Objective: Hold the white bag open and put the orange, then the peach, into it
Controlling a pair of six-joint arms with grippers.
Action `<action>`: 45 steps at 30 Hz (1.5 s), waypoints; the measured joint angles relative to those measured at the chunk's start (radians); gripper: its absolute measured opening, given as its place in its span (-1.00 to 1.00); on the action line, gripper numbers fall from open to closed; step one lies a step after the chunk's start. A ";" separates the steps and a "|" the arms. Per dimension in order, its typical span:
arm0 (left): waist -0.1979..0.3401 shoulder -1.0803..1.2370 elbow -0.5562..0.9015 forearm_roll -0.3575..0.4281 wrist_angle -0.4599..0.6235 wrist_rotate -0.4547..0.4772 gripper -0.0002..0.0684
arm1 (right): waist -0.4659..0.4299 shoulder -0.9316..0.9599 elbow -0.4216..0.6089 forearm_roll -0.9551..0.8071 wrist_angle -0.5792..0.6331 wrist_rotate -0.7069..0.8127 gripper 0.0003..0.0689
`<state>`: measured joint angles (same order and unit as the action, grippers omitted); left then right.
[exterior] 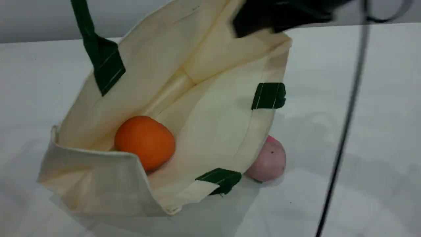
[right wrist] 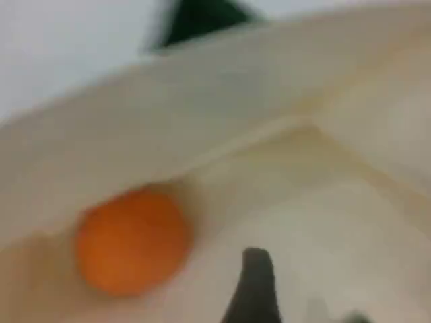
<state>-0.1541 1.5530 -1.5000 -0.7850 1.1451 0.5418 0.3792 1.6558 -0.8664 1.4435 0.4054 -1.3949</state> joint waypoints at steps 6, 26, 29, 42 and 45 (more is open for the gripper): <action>0.001 0.000 0.000 0.000 0.001 0.000 -0.79 | -0.160 -0.019 0.133 -0.044 0.017 0.027 0.61; 0.001 0.000 0.000 0.000 0.002 0.000 -0.79 | -0.179 0.139 0.291 0.106 0.054 -0.169 0.61; 0.001 0.000 0.000 0.000 0.003 0.000 -0.79 | -0.179 0.190 0.291 0.169 0.110 -0.176 0.61; 0.001 0.000 0.000 -0.003 0.027 0.000 -0.79 | -0.179 0.330 0.267 0.302 0.267 -0.175 0.60; 0.001 0.000 0.000 -0.003 0.027 0.000 -0.79 | -0.169 0.333 0.241 0.302 0.267 -0.175 0.60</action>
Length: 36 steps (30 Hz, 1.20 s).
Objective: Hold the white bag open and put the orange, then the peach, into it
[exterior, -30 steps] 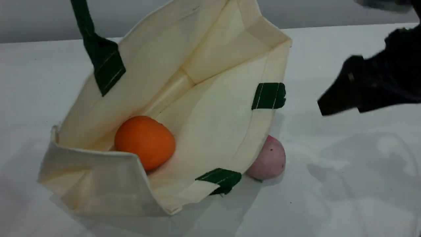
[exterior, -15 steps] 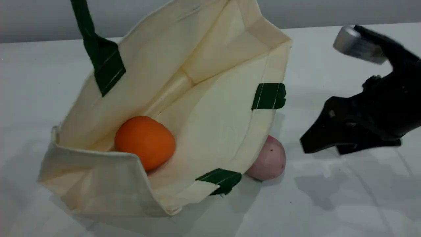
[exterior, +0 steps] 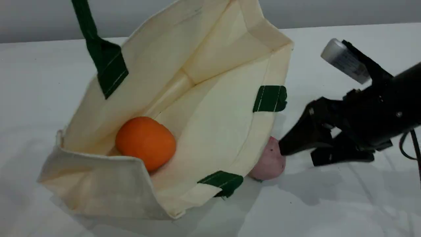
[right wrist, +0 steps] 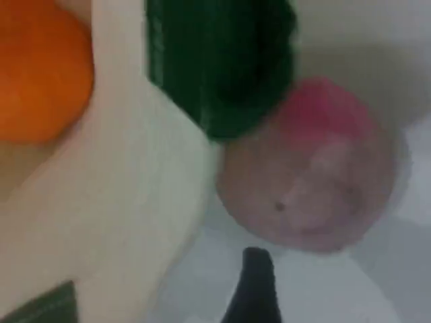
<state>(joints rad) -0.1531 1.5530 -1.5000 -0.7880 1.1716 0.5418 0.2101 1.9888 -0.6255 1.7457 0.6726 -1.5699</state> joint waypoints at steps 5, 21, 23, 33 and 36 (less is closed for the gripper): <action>0.000 0.000 0.000 0.000 0.001 0.000 -0.79 | 0.072 0.000 -0.055 -0.002 -0.040 0.000 0.60; 0.000 0.000 0.000 -0.004 0.013 -0.001 -0.79 | 0.133 0.049 -0.110 -0.001 -0.104 -0.001 0.60; 0.000 0.000 0.000 -0.004 0.013 -0.001 -0.79 | 0.133 0.079 -0.126 -0.001 -0.087 -0.001 0.60; 0.000 0.000 0.000 -0.004 0.015 0.000 -0.79 | 0.140 0.130 -0.143 0.003 -0.058 -0.001 0.06; 0.000 0.000 0.000 -0.004 0.015 0.000 -0.79 | 0.140 0.129 -0.143 0.003 -0.058 0.000 -0.40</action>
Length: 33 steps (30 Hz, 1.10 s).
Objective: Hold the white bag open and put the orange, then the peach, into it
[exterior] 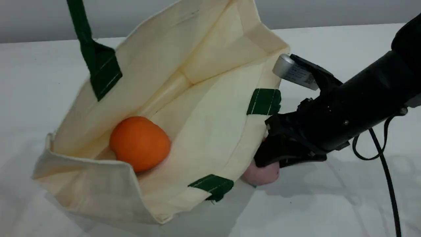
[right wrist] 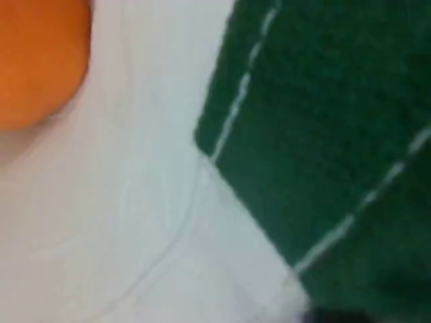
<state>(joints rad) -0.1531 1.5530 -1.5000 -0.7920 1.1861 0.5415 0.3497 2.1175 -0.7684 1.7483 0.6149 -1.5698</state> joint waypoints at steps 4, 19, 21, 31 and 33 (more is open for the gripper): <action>0.000 0.000 0.000 0.000 0.000 0.000 -0.79 | -0.004 -0.016 0.000 -0.007 -0.013 0.000 -0.58; 0.000 0.000 0.000 0.003 0.000 0.002 -0.79 | -0.299 -0.330 0.004 -0.283 -0.067 0.097 -0.80; 0.000 0.000 0.000 0.003 -0.001 0.001 -0.79 | -0.316 -0.383 0.004 -0.283 -0.004 0.106 -0.80; 0.000 0.000 0.000 0.003 -0.005 0.002 -0.79 | -0.192 -0.508 0.004 -0.234 0.264 0.100 -0.82; 0.000 0.000 0.000 0.001 -0.005 0.002 -0.79 | -0.132 -0.508 0.004 -0.219 0.254 0.098 -0.82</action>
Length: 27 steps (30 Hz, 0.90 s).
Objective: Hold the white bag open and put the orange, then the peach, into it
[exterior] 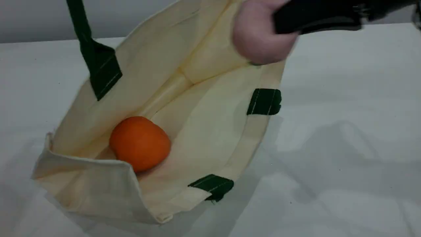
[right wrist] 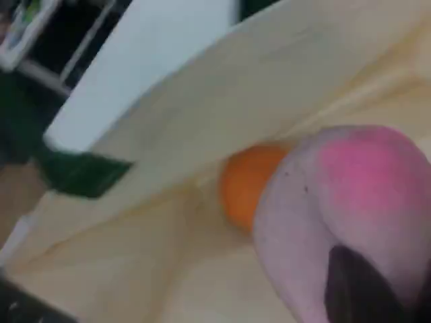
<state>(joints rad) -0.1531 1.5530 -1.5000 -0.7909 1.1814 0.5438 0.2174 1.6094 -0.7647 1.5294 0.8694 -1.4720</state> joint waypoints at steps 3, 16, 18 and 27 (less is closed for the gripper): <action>0.000 0.000 0.000 -0.004 0.003 0.001 -0.79 | 0.094 0.000 0.000 0.064 -0.095 -0.036 -0.82; 0.000 0.000 0.000 -0.119 0.003 0.034 -0.79 | 0.265 0.111 -0.012 0.220 -0.344 -0.099 -0.82; 0.000 0.000 0.000 -0.128 -0.001 0.036 -0.79 | 0.265 0.159 -0.023 0.213 -0.288 -0.099 -0.82; 0.000 0.000 0.000 -0.129 0.002 0.035 -0.79 | 0.329 0.324 -0.191 0.214 -0.149 -0.098 -0.82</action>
<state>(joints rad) -0.1531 1.5530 -1.5000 -0.9199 1.1837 0.5793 0.5463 1.9331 -0.9560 1.7430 0.7202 -1.5698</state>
